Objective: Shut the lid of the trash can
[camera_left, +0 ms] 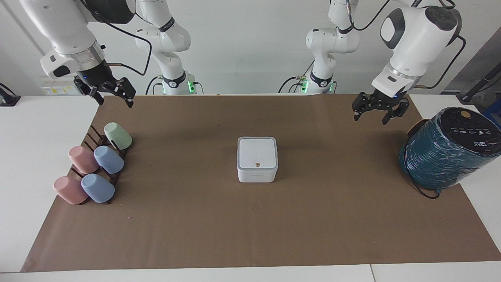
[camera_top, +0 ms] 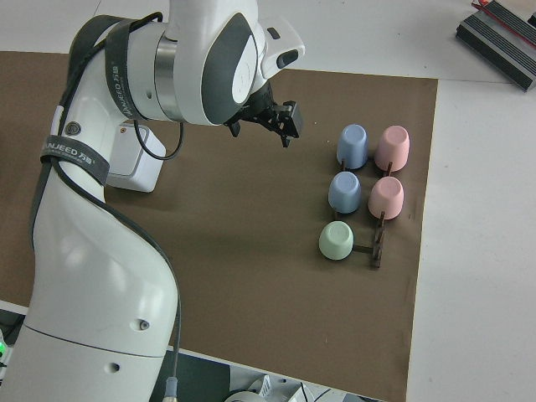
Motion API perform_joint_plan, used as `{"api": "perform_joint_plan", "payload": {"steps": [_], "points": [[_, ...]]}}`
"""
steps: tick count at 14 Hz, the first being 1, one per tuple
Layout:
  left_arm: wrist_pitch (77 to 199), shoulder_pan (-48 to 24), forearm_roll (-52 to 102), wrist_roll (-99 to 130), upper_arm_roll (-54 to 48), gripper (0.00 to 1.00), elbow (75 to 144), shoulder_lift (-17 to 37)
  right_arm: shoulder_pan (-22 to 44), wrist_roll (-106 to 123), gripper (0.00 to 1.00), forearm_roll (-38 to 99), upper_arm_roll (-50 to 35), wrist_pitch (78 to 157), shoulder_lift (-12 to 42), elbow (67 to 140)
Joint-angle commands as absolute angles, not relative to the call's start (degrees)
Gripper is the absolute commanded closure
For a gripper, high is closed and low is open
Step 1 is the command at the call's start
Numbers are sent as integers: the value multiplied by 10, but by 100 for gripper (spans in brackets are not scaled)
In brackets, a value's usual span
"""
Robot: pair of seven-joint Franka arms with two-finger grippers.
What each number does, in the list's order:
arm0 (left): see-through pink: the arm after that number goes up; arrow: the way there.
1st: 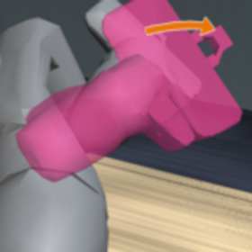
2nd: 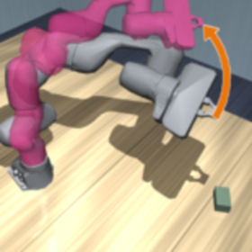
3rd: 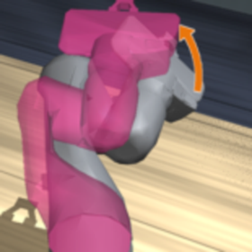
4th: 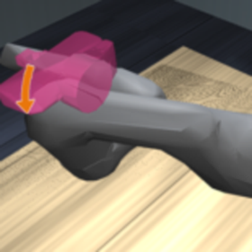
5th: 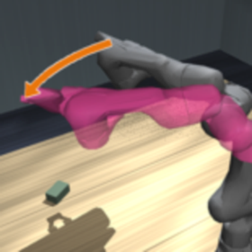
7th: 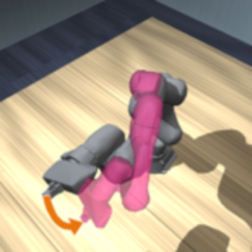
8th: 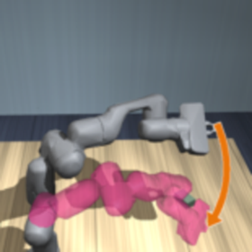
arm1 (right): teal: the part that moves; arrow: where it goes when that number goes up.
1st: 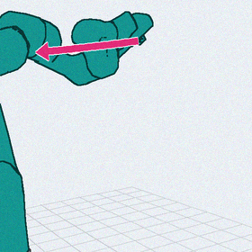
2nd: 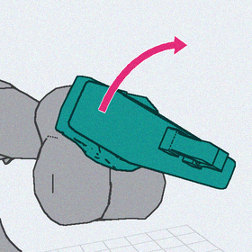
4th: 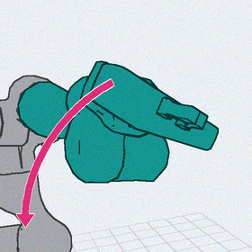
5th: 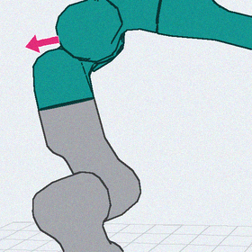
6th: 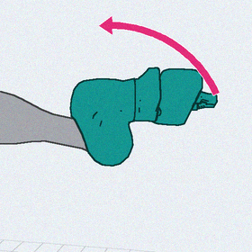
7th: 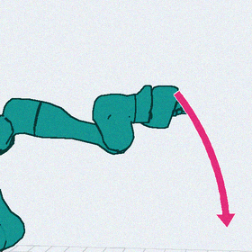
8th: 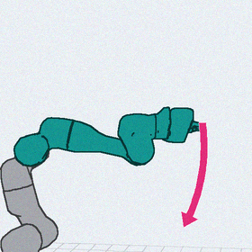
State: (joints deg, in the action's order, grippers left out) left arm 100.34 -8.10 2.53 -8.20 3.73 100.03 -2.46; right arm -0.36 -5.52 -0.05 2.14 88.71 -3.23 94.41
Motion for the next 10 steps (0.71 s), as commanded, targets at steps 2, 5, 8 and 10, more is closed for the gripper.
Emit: {"api": "perform_joint_plan", "payload": {"steps": [2, 5, 8, 10], "points": [[933, -43, 25, -99, 31, 0, 942, -21, -4, -65, 0, 12, 21, 880, -44, 954], [898, -25, -1, -105, 31, 0, 904, -18, -5, -62, 0, 12, 21, 880, -44, 954], [848, -23, -9, -118, 33, 0, 866, -18, -5, -62, 0, 12, 21, 880, -44, 954], [826, -25, -4, -117, 33, 0, 848, -18, -5, -62, 0, 12, 21, 880, -44, 954]]}}
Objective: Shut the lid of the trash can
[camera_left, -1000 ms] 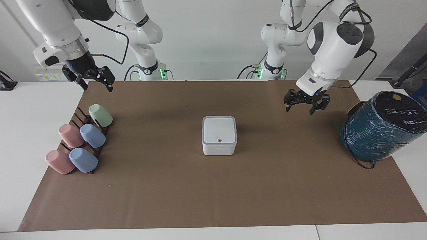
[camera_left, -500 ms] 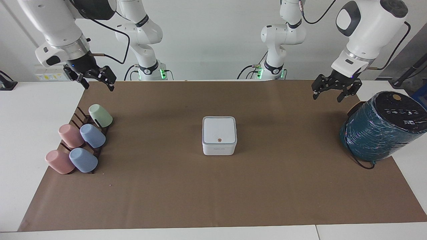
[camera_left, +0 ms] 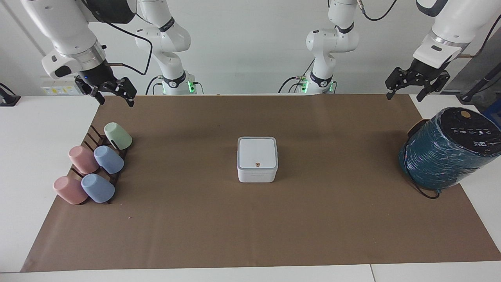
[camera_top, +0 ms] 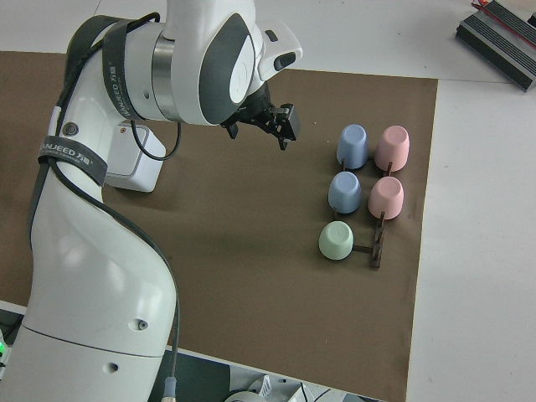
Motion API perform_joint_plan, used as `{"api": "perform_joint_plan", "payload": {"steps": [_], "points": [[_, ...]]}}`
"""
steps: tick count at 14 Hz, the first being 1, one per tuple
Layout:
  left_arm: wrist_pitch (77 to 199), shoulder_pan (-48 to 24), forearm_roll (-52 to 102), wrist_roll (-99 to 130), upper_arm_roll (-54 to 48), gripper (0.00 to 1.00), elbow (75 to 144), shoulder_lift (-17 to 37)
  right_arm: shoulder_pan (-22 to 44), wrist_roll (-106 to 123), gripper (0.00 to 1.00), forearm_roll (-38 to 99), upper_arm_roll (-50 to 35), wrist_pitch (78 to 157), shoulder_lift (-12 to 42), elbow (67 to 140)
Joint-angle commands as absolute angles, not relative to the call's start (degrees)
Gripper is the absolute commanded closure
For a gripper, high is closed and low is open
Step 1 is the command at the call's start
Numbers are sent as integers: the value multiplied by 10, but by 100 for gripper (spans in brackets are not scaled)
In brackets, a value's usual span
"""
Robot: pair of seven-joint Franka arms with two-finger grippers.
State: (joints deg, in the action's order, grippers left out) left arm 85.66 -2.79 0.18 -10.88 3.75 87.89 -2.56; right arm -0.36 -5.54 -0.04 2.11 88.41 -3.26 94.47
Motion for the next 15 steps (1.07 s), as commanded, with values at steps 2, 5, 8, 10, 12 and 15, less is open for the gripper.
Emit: {"api": "perform_joint_plan", "payload": {"steps": [2, 5, 8, 10, 12, 15], "points": [[826, -25, 7, -116, 31, 0, 846, -19, -5, -62, 0, 12, 22, 880, -44, 954], [834, -31, 22, -111, 28, 0, 878, -39, -5, -62, 0, 12, 22, 880, -44, 954], [848, -33, 19, -109, 26, 0, 905, -52, -5, -62, 0, 12, 22, 880, -44, 954], [844, -33, 17, -99, 25, 0, 906, -53, -5, -62, 0, 12, 22, 880, -44, 954], [846, -33, 17, -91, 25, 0, 915, -54, -5, -62, 0, 12, 22, 880, -44, 954], [845, -32, 9, -82, 25, 0, 911, -54, -5, -62, 0, 12, 22, 880, -44, 954]]}}
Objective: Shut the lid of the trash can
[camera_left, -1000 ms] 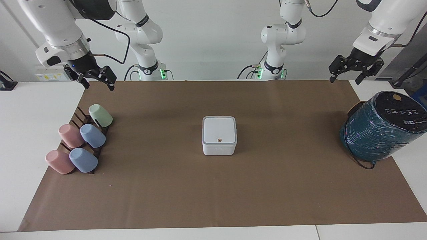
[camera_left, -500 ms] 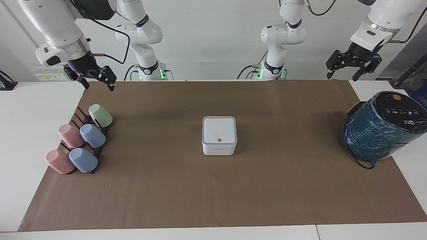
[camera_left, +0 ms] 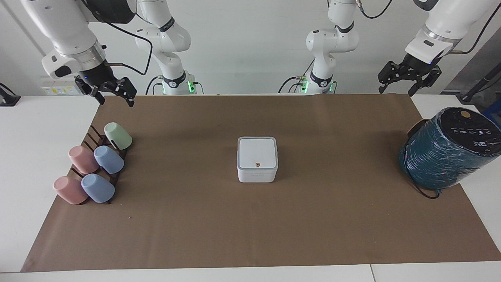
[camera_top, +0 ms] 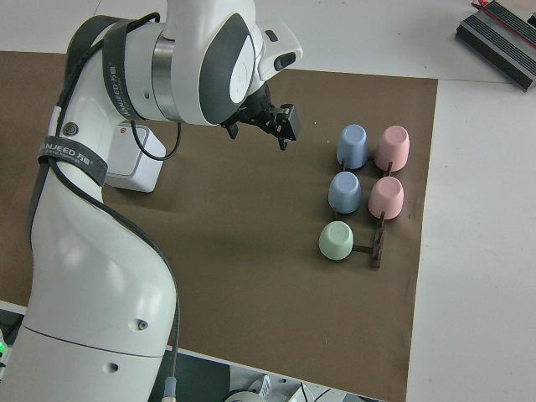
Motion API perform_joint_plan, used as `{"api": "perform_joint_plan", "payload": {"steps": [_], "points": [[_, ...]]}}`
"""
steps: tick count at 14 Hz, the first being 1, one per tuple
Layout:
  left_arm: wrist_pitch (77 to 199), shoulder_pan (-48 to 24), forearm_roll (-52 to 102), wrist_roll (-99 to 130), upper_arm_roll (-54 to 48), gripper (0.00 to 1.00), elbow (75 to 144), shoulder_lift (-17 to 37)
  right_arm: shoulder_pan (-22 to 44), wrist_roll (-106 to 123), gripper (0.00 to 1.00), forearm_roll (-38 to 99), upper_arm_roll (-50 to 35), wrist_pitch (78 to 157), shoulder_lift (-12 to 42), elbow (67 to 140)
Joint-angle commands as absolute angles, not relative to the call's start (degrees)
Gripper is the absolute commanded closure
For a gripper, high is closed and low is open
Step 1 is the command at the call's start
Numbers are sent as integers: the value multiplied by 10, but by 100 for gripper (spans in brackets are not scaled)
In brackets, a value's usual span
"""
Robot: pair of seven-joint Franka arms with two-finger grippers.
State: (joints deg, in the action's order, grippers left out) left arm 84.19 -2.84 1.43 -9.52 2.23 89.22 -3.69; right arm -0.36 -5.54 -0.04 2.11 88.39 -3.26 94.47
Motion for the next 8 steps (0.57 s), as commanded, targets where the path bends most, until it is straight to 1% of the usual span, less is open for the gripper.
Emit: {"api": "perform_joint_plan", "payload": {"steps": [1, 8], "points": [[842, -30, 9, -75, 25, 0, 911, -54, -5, -62, 0, 12, 22, 880, -44, 954], [838, -32, 4, -47, 25, 0, 911, -55, -5, -62, 0, 12, 22, 880, -44, 954]]}}
